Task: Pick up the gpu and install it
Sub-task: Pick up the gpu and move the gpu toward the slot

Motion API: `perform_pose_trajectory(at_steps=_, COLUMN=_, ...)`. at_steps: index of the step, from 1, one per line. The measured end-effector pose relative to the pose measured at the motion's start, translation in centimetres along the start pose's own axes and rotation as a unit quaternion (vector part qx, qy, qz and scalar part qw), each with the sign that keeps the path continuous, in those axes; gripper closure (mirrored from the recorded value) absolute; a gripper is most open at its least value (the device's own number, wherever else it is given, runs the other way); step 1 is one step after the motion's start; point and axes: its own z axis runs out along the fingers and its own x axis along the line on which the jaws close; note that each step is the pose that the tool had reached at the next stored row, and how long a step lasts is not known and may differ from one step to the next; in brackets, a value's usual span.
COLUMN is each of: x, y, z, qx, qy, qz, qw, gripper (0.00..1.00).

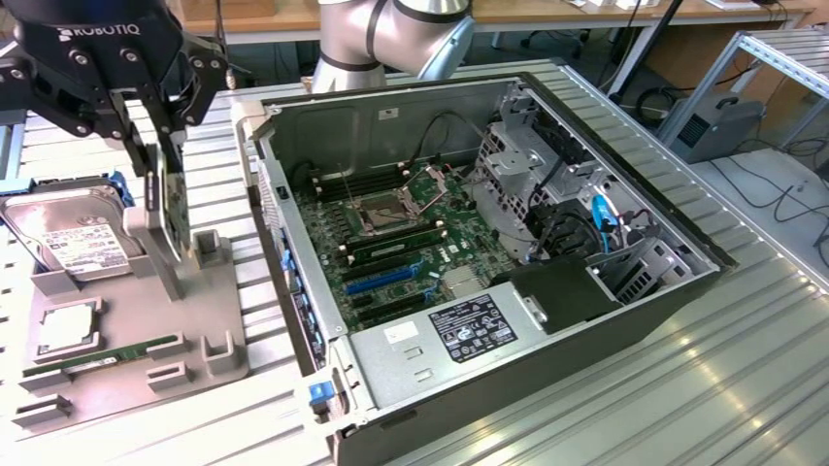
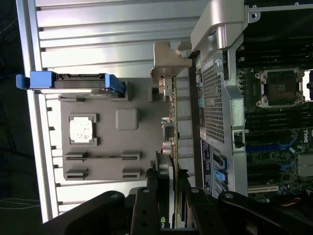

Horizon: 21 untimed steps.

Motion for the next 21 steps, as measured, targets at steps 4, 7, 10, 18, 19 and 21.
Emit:
perform_pose_trajectory(at_steps=4, x=0.0, y=0.00, z=-0.28, qx=0.0000, qy=0.0000, qz=0.000, qw=1.0000, gripper=0.73)
perform_pose_trajectory(at_steps=7, x=0.0, y=0.00, z=-0.46, qx=0.0000, qy=0.0000, qz=0.000, qw=1.0000, gripper=0.73)
perform_pose_trajectory(at_steps=10, x=0.0, y=0.01, z=-0.60, qx=0.0000, qy=0.0000, qz=0.000, qw=1.0000, gripper=0.73)
perform_pose_trajectory(at_steps=18, x=0.0, y=0.01, z=-1.04, qx=0.0000, qy=0.0000, qz=0.000, qw=1.0000, gripper=0.73)
perform_pose_trajectory(at_steps=19, x=0.0, y=0.01, z=-1.13, qx=0.0000, qy=0.0000, qz=0.000, qw=1.0000, gripper=0.73)
perform_pose_trajectory(at_steps=21, x=0.0, y=0.01, z=-1.25, qx=0.0000, qy=0.0000, qz=0.000, qw=1.0000, gripper=0.73)
